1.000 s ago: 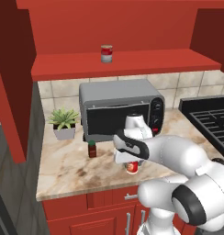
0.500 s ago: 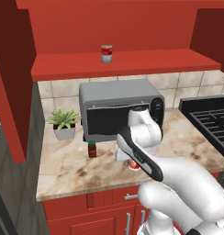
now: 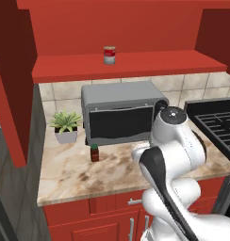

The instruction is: Restock the canned food cabinet by taking the new fresh canned food from the counter and placing it in the cabinet. Then, take the old canned food from the cabinet and place it on the counter.

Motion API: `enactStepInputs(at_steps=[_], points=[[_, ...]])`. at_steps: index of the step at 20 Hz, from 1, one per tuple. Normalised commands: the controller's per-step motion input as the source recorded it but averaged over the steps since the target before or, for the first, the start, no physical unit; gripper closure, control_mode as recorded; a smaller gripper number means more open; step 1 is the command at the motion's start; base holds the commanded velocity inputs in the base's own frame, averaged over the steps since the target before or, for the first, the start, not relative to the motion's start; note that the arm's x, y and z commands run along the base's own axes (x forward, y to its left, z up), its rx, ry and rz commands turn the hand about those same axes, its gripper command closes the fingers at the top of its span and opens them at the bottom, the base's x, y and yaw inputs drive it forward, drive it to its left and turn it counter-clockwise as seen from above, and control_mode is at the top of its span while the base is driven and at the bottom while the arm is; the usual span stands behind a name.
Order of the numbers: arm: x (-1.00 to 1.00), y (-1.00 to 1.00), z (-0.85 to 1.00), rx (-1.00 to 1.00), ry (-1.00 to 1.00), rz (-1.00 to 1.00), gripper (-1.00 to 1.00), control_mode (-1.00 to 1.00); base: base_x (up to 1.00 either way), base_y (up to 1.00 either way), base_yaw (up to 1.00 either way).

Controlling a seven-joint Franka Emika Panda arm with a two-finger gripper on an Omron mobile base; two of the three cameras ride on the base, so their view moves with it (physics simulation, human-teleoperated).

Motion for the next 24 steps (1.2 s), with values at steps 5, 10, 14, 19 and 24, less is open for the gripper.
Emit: enactStepInputs(at_steps=[5,10,14,19,24], points=[[-0.57,-0.52,1.00,-0.02,-0.52,0.01,1.00,-1.00,0.00,0.00,0.00],[-0.24,-0.67,1.00,0.00,-0.47,0.08,1.00,-1.00,0.00,0.00,0.00],[0.00,-0.75,1.00,0.02,-0.40,0.17,1.00,-1.00,0.00,0.00,0.00],[0.16,-0.58,1.00,0.08,-0.24,0.19,1.00,-1.00,0.00,0.00,0.00],[0.78,-0.27,1.00,0.09,0.05,0.09,1.00,-1.00,0.00,0.00,0.00]])
